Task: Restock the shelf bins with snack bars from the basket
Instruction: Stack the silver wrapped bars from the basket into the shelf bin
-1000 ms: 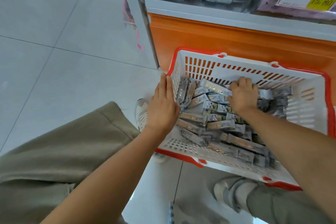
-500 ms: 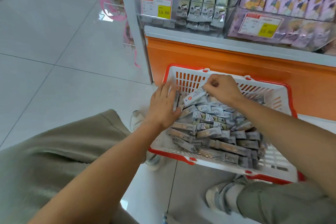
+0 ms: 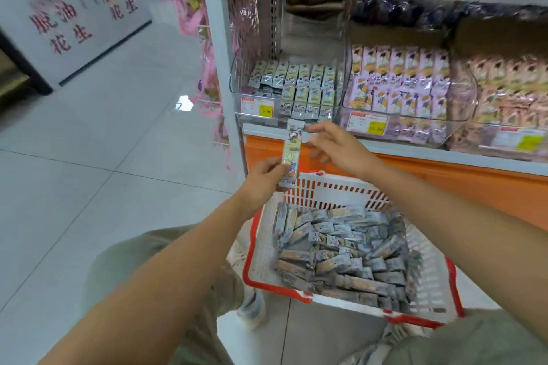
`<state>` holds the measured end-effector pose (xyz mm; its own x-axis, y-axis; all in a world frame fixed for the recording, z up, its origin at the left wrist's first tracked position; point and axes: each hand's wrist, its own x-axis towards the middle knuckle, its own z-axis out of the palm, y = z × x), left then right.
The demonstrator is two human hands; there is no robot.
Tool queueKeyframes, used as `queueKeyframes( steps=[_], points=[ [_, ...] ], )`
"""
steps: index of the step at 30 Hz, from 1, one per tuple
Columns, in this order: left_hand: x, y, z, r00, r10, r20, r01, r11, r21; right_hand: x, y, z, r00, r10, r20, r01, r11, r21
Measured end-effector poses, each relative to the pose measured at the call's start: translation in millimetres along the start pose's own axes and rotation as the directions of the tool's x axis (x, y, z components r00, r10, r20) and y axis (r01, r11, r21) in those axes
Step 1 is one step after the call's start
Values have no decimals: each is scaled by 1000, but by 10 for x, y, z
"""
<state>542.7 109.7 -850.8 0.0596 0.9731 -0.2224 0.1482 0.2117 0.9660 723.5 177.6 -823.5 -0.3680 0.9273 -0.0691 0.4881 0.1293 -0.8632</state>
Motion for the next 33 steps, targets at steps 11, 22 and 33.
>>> queueKeyframes(
  steps=[11,22,33],
  points=[
    [415,805,-475,932,170,-321,-86,962,260,471,-532,-304,957,-236,-167,206,962,-177],
    [1387,1306,-608,818,324,-475,-242,944,226,1011,-438,-696,913,-330,-241,187,863,-470],
    [2224,1086,-543,958,206,-201,-6,713,701,1518,-350,-368,975,3,222,165,659,-734]
  ],
)
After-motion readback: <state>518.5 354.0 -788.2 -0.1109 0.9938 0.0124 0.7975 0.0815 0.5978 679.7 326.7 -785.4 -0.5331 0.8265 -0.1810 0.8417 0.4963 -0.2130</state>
